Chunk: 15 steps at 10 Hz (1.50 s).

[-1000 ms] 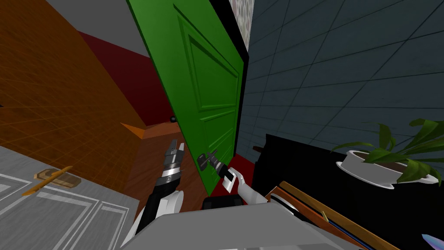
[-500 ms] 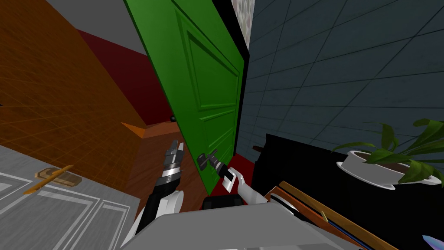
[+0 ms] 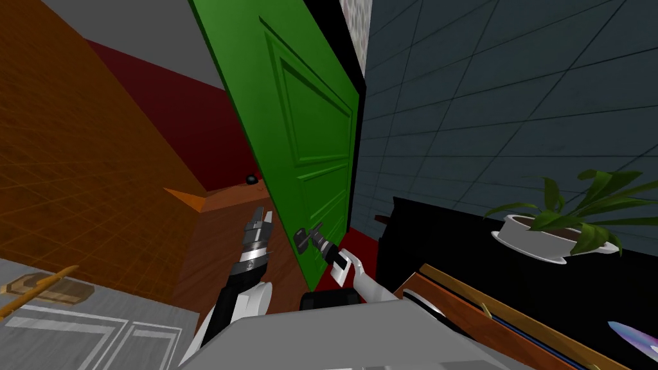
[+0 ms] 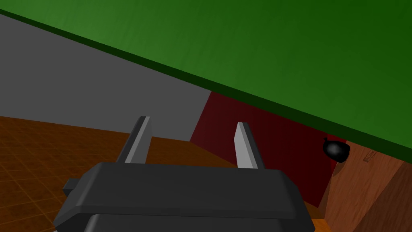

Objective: Push the door open

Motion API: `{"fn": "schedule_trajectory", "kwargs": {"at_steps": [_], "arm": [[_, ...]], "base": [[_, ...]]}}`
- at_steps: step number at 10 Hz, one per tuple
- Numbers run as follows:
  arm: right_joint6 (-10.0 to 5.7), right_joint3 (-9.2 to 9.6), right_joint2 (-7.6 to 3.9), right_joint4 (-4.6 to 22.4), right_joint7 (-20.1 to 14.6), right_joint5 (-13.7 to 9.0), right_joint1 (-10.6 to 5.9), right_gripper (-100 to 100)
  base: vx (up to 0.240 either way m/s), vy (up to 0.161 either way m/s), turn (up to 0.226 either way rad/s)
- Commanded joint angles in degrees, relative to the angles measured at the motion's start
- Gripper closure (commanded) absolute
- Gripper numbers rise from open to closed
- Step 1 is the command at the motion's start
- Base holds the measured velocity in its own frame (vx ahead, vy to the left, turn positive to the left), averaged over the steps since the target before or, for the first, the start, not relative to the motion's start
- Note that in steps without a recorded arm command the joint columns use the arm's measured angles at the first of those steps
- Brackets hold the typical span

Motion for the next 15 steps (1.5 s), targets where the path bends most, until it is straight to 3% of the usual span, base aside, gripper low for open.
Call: {"fn": "schedule_trajectory", "kwargs": {"at_steps": [1,9,15], "arm": [[0.06,-0.80,0.13,-0.5,-0.4,1.0,-0.02,100],[1.01,-4.59,1.42,-1.4,-2.5,7.5,2.66,100],[1.71,-7.38,3.70,-2.0,-4.1,12.3,4.62,100]], "base": [[0.116,0.197,-0.145],[0.120,0.217,-0.185],[0.091,0.199,-0.187]]}}
